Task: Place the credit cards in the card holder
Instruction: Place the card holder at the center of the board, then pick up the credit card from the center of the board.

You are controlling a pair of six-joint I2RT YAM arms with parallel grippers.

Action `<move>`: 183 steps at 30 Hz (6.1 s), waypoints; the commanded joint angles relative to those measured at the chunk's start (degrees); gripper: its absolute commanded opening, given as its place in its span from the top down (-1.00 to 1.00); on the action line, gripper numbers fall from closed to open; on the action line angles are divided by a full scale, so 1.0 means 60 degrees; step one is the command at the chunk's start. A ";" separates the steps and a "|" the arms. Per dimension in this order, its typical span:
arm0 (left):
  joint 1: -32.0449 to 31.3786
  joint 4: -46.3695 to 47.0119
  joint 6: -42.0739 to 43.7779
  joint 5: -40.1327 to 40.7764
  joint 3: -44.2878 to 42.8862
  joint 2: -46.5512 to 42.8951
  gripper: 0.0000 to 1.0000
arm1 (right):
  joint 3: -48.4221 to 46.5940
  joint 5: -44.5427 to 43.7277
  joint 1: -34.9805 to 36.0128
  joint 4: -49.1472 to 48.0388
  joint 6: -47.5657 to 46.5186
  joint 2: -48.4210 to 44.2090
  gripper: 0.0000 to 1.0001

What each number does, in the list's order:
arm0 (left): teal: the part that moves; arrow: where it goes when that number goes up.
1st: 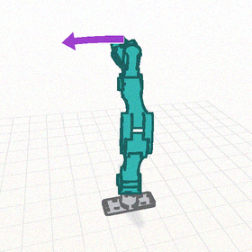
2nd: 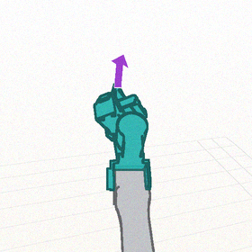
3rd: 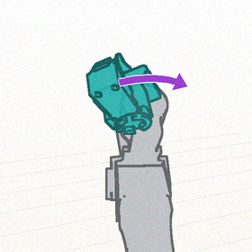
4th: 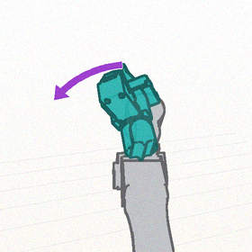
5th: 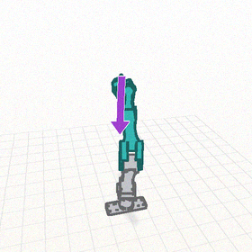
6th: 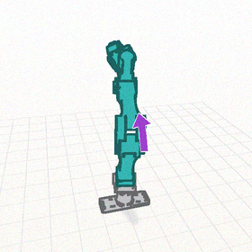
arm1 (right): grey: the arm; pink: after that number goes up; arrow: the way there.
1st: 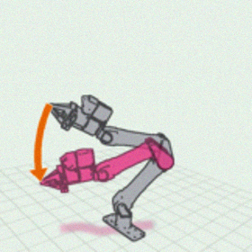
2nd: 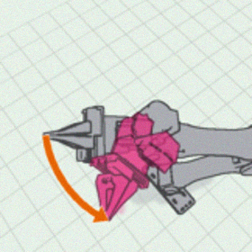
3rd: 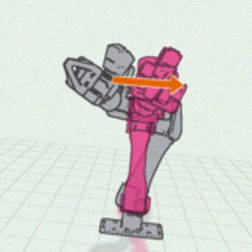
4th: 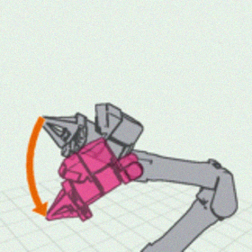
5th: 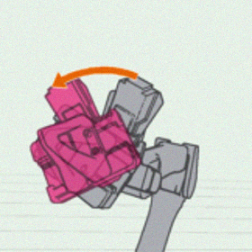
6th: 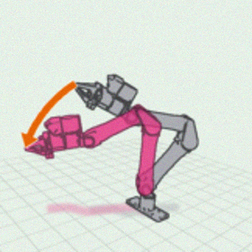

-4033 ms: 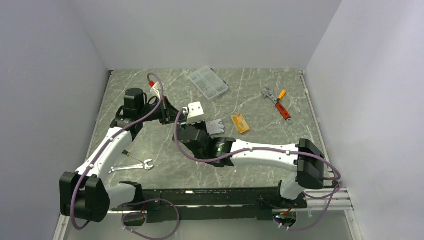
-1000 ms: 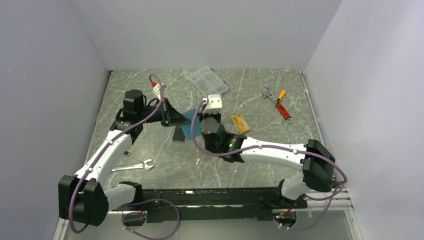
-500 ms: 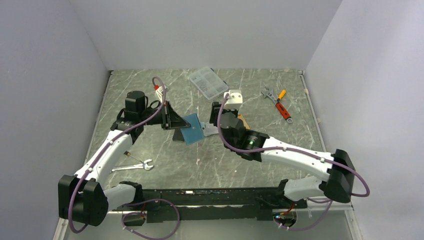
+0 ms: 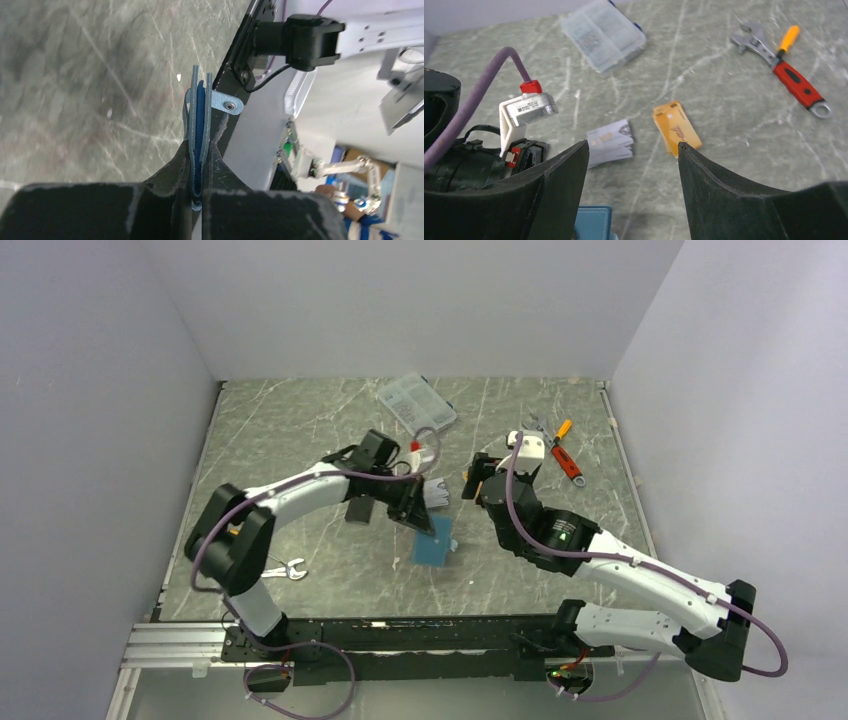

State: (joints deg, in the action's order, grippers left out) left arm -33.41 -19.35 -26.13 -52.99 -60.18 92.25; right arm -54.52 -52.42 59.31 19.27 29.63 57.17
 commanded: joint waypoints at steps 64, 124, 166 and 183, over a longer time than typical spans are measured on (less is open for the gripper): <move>0.3980 -0.0208 0.4142 0.4043 0.0559 0.1083 -0.44 | -0.3312 1.0947 -0.2715 -0.3167 0.2183 0.8816 -0.26; 0.6176 -0.0704 0.3655 -0.0213 0.0229 0.1536 1.00 | -0.2116 1.2136 -0.2877 -0.5337 0.3317 0.9555 -0.22; 0.6077 0.1121 0.1737 -0.4127 0.0991 -0.0250 1.00 | -0.0701 1.5229 -0.3192 -1.2283 0.6407 0.8973 0.05; 0.5936 0.0539 0.2244 -0.5221 0.1022 -0.1191 0.06 | -0.0473 1.5085 -0.3263 -1.0909 0.5872 0.7549 1.00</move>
State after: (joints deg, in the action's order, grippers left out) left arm 2.76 -14.44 -15.75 -78.37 -53.65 87.90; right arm -57.21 39.13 40.05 -50.13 70.67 108.55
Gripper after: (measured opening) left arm 0.415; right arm 0.010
